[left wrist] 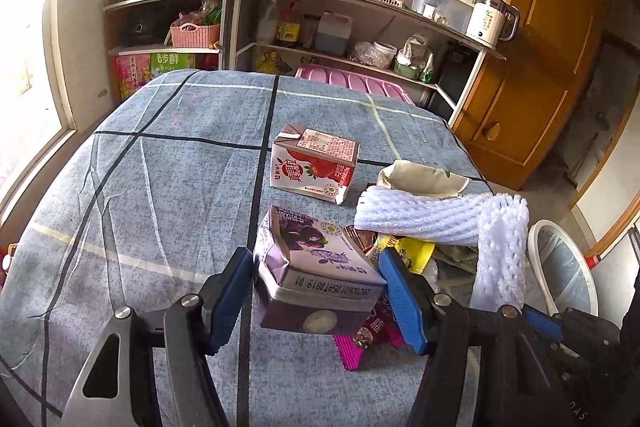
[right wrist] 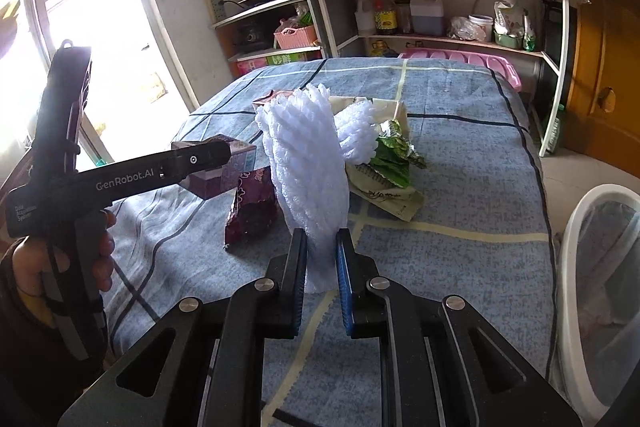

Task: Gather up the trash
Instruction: 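Grasp the white foam fruit net with the right gripper while the left grasps the purple juice box, then carry the net and juice box over the bin and open both grippers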

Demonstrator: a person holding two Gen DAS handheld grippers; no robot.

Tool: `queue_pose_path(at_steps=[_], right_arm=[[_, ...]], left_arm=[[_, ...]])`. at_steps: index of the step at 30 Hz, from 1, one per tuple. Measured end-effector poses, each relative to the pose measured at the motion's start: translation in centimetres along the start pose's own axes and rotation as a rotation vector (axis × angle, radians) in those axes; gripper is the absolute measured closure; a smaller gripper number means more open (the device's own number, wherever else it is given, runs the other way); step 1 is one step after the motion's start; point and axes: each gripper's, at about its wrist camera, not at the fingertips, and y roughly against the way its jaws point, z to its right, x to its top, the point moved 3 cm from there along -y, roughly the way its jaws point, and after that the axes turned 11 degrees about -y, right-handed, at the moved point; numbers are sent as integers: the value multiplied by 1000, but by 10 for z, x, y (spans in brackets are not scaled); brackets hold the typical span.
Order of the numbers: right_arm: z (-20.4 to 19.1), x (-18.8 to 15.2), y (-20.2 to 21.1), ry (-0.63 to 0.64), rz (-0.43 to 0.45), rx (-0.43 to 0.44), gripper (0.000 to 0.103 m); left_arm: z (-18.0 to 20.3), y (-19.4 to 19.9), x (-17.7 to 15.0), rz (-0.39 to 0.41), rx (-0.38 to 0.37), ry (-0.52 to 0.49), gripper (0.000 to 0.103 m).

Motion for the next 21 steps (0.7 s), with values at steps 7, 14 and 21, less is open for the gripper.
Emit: queue_pose_path(at_steps=[7,14,21], right_arm=[[3,-3,15,-11,21,-9,88],[4,-4,16,-21,25,-9,88],[8,-5,20,-32,30,-12,88]], left_arm=[[2,-7,-14,-44,13,8,38],[-7,-26,-21,-92,60,18,37],[-8,-32,-24,-110,64,9,44]])
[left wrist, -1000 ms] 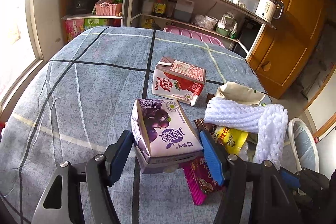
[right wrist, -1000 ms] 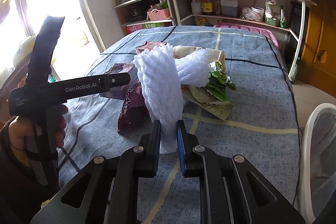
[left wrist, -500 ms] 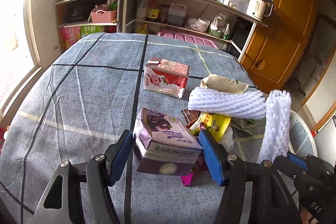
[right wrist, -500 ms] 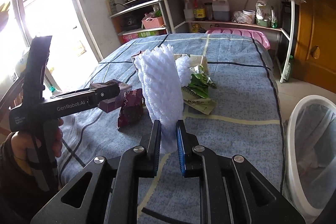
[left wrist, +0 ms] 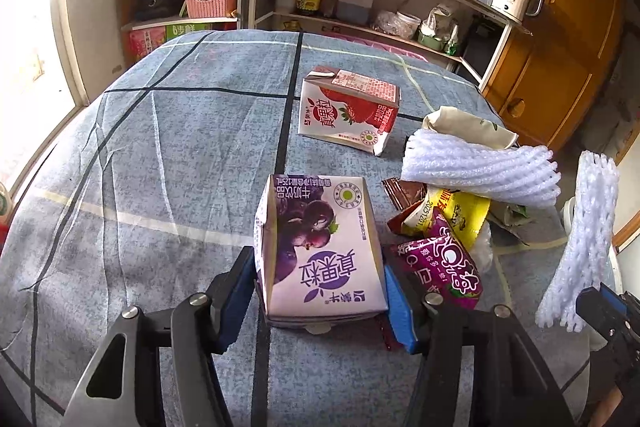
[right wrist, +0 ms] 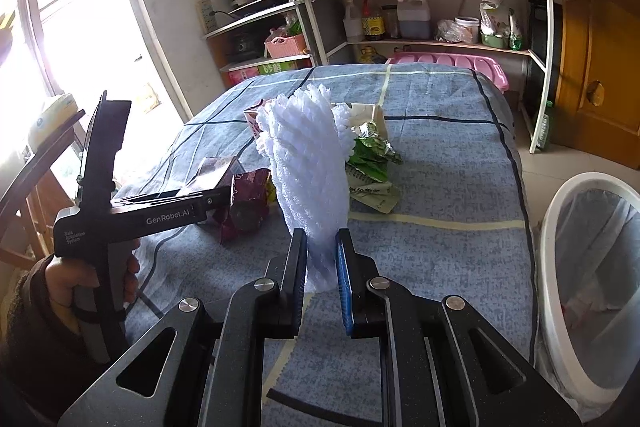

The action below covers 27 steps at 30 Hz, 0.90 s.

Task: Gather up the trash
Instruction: 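Carry the net and juice box over the bin and open both grippers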

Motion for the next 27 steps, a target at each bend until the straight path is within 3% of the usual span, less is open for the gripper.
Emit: queue_pose_path(at_steps=[7,12,27], right_arm=[[13,0,12,-29,23,-14,88],[30,5,27,-64,55,-35,88],[92,13,86,-151,160,-168,88]], left_arm=[[8,32,4,78,21,-28,44],[30,62,15,144,-22,-70,44],[159,70,38,179,-269,-283,44]])
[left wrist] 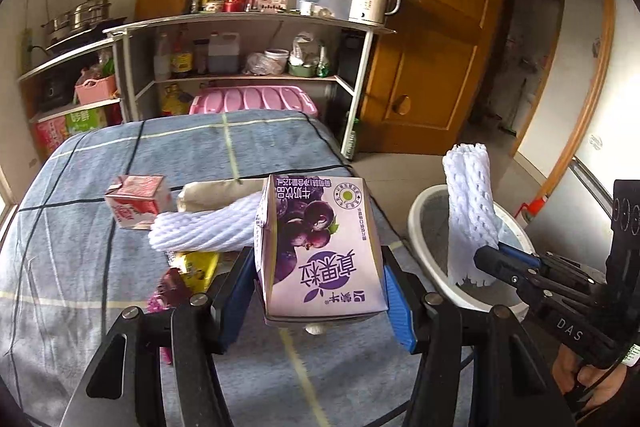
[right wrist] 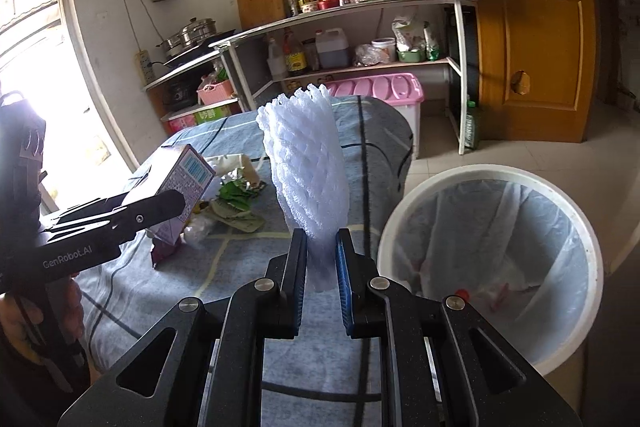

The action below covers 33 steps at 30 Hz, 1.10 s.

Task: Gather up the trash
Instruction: 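Carry the net and juice box over the bin and open both grippers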

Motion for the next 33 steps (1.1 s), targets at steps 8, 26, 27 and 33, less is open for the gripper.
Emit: queue_pose_path(at_steps=[8,26,27,33], right_arm=[[46,10,23,-49,29,-98,88],[152,8,41,-140,-18,-295,88],[155,6,39,-138,-30,-300,88],[166,0,30,-131,-75,-308,88]], left_arm=[[54,-30,20,-15,-138,-66,44],[162,-108,23,-138,-293,-174,44],[166,-113,22,-149,-300,-174,44],[181,-126,18,-173,-291,-198,43]])
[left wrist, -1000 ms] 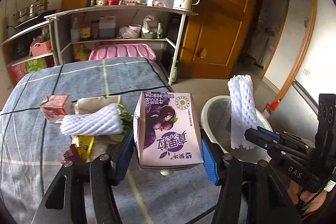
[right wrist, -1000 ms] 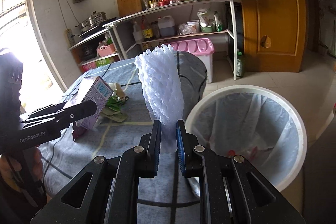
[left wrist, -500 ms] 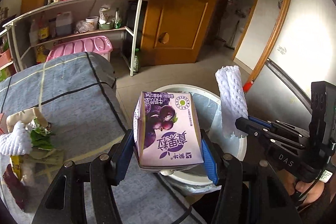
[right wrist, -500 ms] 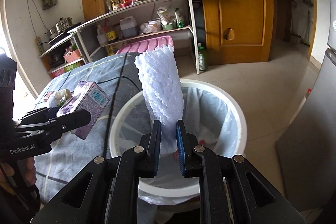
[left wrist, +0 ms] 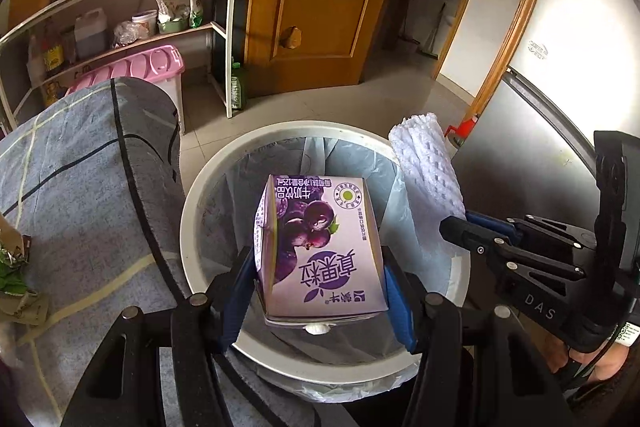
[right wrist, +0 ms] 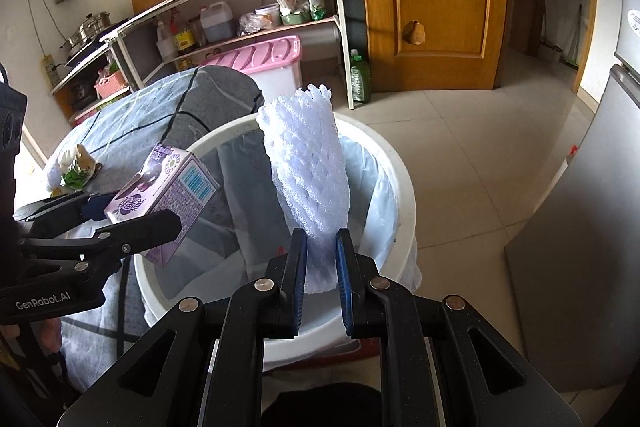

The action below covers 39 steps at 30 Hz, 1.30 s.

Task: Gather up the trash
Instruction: 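Carry the net and juice box over the bin and open both grippers, then move both open grippers back over the remaining trash on the table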

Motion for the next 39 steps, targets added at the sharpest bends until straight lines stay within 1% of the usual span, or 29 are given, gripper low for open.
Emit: queue_pose_path(at_steps=[3,6,7,8,9,10,15,23,31,34,37,39], right_arm=[[3,1,-2,1,-16,4,88],[5,2,-3,3,-11,-13,83],[5,2,-4,-3,-11,-11,79],[5,3,-4,-10,-12,-12,70],[6,3,-4,-15,-10,-16,65],[7,3,-3,-20,-5,-18,58],[6,2,2,-32,5,-10,58],[-11,4,18,-31,52,27,58],[-50,6,31,8,90,106,58],[-69,5,31,25,91,141,58],[-93,2,29,58,87,176,58],[-107,0,25,75,77,197,58]], left_arm=[[1,-7,0,-15,6,4,43],[-1,-10,2,-21,15,2,43],[-1,-10,2,-18,16,3,39],[-1,-10,3,-15,12,4,38],[-2,-10,3,-14,7,9,37],[-3,-10,2,-14,9,15,37],[-10,0,1,-1,10,38,37],[-29,41,-7,57,71,62,37],[-60,84,-26,108,134,130,37],[-75,100,-37,117,181,154,37],[-91,114,-48,128,209,180,37],[-104,125,-58,129,260,194,37]])
